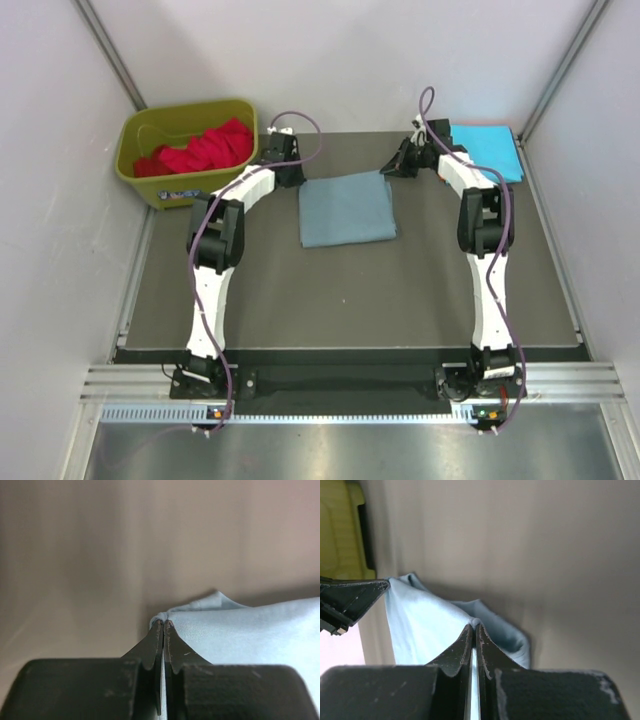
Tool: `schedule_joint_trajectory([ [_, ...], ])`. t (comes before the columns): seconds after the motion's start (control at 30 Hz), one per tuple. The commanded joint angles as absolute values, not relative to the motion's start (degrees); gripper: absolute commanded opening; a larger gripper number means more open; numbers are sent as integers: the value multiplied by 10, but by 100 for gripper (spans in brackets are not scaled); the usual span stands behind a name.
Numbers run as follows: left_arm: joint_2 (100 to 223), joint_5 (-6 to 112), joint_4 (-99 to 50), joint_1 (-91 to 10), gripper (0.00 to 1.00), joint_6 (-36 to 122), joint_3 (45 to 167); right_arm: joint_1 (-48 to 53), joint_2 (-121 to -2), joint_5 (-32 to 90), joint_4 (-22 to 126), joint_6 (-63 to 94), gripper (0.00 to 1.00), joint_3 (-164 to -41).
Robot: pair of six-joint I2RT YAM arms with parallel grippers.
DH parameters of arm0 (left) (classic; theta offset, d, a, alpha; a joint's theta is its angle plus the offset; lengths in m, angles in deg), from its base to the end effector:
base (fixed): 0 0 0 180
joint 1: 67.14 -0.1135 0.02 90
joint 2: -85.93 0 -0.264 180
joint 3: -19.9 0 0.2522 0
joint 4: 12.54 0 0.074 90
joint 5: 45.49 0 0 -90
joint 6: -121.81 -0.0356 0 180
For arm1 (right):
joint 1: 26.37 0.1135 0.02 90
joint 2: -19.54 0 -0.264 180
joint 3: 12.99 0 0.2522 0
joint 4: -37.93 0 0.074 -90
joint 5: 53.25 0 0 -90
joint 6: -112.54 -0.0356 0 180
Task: Fold and stack the t-shirts
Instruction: Fold the tshirt
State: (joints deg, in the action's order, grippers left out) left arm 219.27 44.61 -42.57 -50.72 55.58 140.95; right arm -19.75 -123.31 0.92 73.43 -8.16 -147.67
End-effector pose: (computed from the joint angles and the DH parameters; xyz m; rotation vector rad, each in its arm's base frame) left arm 0.5071 -0.1495 0.1780 -0.1489 2.3317 -0.3566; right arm 0.5484 0.0846 0.1661 0.1734 2.3808 1.0479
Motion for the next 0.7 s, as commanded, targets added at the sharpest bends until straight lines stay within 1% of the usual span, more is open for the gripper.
schedule_joint_trajectory([
  [0.0, 2200, 428, -401, -513, 0, 545, 1449, -207, -1243, 9, 694, -85, 1, -1512],
  [0.17, 2194, 442, -392, -512, 0, 540, 1456, -220, -1240, 13, 709, -74, 0, -1518],
  [0.33, 2165, 442, -376, -512, 0, 546, 1443, -220, -1203, 12, 715, -76, 0, -1514],
  [0.43, 2153, 463, -376, -511, 0, 550, 1443, -220, -1172, 21, 720, -85, 0, -1492],
  [0.67, 2158, 489, -361, -510, 0, 566, 1443, -223, -1104, 47, 713, -95, 0, -1395],
])
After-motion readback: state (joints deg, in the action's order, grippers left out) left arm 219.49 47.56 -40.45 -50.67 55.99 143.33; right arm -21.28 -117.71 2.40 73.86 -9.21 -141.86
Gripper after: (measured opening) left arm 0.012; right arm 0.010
